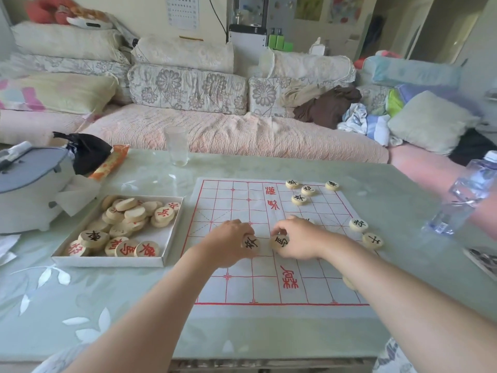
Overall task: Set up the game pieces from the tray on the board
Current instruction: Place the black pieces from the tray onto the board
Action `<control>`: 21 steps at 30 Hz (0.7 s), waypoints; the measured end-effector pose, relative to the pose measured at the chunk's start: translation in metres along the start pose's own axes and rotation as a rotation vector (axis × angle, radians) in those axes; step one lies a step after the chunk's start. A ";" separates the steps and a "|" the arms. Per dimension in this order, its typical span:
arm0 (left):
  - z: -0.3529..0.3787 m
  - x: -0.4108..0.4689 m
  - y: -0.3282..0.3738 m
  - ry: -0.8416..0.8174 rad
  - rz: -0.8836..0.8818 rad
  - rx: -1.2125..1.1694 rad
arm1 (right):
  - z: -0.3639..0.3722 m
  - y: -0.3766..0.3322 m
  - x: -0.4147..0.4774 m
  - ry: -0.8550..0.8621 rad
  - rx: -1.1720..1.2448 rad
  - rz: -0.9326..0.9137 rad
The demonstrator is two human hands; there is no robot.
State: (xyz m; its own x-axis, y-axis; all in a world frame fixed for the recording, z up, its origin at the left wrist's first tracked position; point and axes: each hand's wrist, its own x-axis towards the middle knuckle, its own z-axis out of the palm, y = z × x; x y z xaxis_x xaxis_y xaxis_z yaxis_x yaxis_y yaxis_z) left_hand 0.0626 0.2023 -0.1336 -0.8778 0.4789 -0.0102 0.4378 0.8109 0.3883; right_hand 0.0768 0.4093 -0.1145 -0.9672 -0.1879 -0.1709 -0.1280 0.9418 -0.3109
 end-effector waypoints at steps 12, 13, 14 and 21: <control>-0.002 0.016 0.009 0.008 -0.114 -0.135 | -0.022 0.024 0.010 0.079 0.158 -0.042; -0.002 0.021 0.011 0.030 -0.132 -0.196 | -0.027 0.031 0.012 0.102 0.171 -0.040; -0.003 0.028 0.015 0.054 -0.141 -0.244 | -0.032 0.038 0.013 0.124 0.182 -0.035; 0.006 0.099 0.064 0.050 -0.149 -0.323 | -0.056 0.110 0.036 0.321 0.088 0.093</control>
State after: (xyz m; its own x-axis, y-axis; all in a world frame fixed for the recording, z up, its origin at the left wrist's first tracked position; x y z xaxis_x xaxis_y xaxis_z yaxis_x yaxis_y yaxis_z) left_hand 0.0047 0.3041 -0.1155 -0.9394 0.3398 -0.0462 0.2277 0.7187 0.6570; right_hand 0.0153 0.5217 -0.1021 -0.9953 0.0086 0.0964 -0.0298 0.9204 -0.3899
